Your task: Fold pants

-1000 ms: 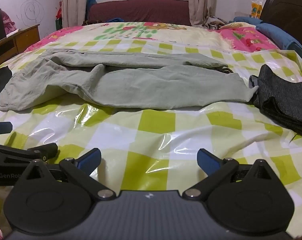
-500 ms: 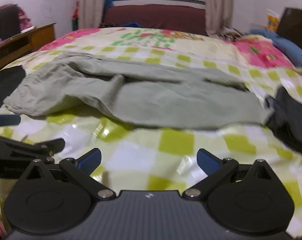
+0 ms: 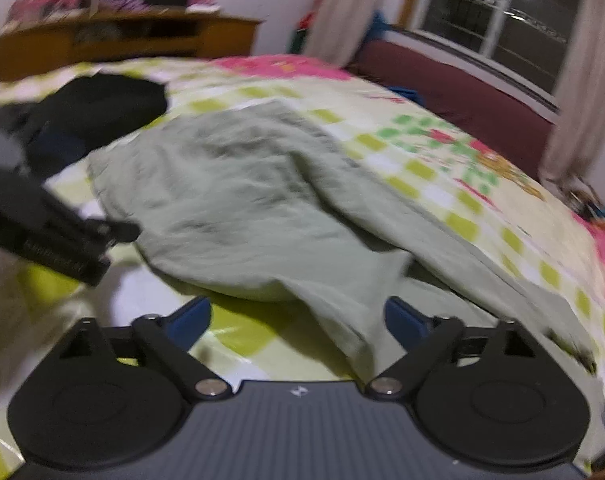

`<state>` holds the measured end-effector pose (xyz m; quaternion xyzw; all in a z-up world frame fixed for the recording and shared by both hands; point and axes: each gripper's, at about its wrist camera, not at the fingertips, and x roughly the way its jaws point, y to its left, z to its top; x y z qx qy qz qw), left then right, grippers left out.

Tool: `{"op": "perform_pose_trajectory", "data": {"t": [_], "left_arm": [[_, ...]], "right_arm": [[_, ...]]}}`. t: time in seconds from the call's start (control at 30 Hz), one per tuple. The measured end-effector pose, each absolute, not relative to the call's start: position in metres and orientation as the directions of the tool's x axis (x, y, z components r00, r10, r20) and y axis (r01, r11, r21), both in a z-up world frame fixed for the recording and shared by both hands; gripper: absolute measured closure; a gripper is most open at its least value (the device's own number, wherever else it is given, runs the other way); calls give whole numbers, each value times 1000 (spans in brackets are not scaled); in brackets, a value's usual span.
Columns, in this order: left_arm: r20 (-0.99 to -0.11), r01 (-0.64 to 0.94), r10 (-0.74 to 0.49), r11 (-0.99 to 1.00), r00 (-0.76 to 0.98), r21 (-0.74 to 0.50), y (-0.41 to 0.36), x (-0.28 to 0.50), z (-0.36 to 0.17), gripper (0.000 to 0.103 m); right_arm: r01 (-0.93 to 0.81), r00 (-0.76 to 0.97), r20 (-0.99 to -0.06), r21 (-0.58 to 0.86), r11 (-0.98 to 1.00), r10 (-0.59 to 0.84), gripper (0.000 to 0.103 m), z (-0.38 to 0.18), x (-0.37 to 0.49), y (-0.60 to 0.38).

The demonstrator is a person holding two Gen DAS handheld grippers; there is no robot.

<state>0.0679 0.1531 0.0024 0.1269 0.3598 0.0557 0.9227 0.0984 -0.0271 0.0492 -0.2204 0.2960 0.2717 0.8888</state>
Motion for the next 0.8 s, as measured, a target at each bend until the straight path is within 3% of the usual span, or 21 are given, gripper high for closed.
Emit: {"op": "perform_pose_trajectory", "data": {"t": [0.07,0.13,0.23,0.37,0.5,0.7,0.8], "left_arm": [[-665,20,203,950,719,311,160,75,-1,7],[-682,41,191,950,706,308,166,81,-4,20],[-699,35,134,975,702,222,178,89,-5,40],[-708,12,111,986,698,167,191,96,-9,40],[-738,-14,109,991,666,133,213,91,-20,39],[-749,-132,202,979,631,154,242,74,-14,35],[-733,-128,226,974,642,188,233,66,-6,36]], "right_arm": [[-649,648,-665,-228,726,370,25,44,103,-14],[-677,627,-678,-230,699,384,26,39,105,-1],[-715,596,-690,-225,661,410,30,34,106,13],[-754,548,-709,-189,630,444,32,30,108,28],[-754,446,-780,-62,654,440,46,19,120,39],[-776,291,-782,144,614,551,46,20,110,59],[-777,290,-761,167,607,580,49,26,101,65]]}}
